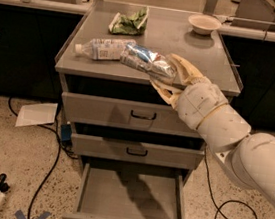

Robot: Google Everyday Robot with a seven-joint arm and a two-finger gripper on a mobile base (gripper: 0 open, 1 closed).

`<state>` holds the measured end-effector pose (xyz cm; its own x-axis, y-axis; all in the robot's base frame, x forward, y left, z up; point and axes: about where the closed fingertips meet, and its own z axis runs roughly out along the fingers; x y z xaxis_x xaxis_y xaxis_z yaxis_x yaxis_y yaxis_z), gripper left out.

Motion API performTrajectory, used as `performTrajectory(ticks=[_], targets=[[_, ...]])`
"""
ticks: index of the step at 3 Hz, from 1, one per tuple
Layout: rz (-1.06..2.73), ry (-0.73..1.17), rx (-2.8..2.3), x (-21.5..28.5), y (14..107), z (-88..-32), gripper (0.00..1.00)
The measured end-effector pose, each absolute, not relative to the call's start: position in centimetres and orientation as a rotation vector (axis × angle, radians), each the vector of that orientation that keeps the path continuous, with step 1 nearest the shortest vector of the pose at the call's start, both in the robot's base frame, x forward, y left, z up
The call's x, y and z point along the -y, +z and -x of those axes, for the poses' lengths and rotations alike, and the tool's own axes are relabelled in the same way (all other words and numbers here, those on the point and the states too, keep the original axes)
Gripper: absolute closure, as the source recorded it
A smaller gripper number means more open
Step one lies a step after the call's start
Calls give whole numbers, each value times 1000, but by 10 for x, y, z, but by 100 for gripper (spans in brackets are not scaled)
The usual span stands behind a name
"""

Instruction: Pick redbull can from bottom drawer and place on counter

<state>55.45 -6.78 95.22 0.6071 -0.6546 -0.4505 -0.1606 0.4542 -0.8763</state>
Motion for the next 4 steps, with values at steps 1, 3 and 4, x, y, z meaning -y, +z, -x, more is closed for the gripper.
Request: performTrajectory(ticks=[1, 3, 4], targets=[[1084, -362, -900, 68, 952, -555, 100], [1042, -337, -929, 80, 951, -579, 100], [1072, -270, -959, 93, 960, -600, 100]])
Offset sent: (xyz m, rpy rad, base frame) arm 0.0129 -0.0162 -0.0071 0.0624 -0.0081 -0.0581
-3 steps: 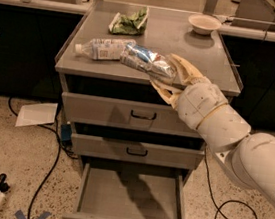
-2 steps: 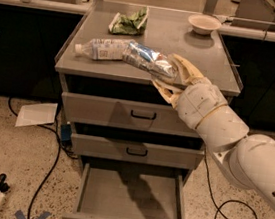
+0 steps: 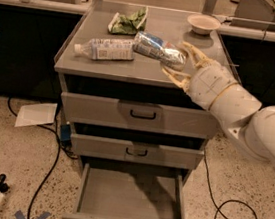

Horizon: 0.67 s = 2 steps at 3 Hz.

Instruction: Pick redbull can from bottom drawer and place on counter

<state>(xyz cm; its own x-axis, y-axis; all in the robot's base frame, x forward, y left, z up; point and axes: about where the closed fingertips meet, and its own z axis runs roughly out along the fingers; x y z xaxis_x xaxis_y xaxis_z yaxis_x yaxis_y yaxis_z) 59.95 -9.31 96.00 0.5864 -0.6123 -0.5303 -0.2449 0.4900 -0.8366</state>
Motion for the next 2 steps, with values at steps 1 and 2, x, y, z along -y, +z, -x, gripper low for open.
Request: performTrajectory(ticks=[1, 2], targets=[[1118, -221, -1009, 110, 966, -611, 100], [1155, -174, -1076, 124, 966, -623, 100]])
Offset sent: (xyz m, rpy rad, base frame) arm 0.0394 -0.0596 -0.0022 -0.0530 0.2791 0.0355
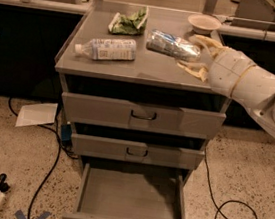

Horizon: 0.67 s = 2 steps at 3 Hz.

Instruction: Pick redbull can from bottom drawer and place on counter

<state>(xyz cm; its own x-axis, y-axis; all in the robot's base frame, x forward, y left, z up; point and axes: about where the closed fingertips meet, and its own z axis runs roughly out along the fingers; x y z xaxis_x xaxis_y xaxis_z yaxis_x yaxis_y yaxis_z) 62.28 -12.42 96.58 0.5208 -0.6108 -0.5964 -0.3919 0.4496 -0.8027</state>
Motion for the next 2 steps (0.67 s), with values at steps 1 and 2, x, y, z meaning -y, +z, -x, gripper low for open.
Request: performTrajectory(ticks=[1, 2], targets=[[1167, -138, -1135, 136, 959, -643, 100], [1185, -109, -1171, 138, 953, -667, 100]])
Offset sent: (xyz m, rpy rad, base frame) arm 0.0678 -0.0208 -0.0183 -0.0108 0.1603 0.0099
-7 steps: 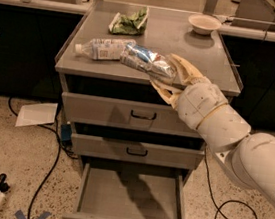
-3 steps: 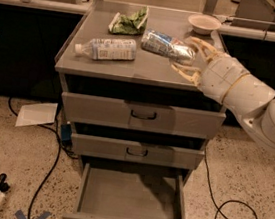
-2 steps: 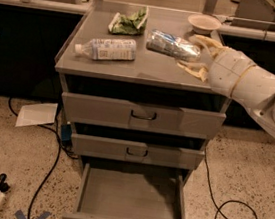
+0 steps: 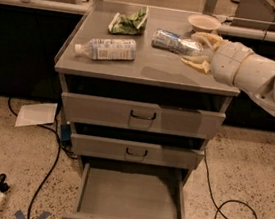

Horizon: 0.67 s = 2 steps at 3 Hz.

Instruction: Pick redbull can from bottom drawer and place on counter

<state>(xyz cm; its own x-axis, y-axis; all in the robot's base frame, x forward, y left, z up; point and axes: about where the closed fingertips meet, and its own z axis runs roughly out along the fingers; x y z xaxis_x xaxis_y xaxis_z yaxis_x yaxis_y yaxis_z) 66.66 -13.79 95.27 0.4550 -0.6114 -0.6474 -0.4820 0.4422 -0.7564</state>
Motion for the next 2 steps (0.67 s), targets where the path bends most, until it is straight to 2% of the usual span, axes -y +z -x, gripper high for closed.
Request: performTrajectory(ticks=[2], targets=[[1173, -99, -1160, 139, 953, -670, 100]])
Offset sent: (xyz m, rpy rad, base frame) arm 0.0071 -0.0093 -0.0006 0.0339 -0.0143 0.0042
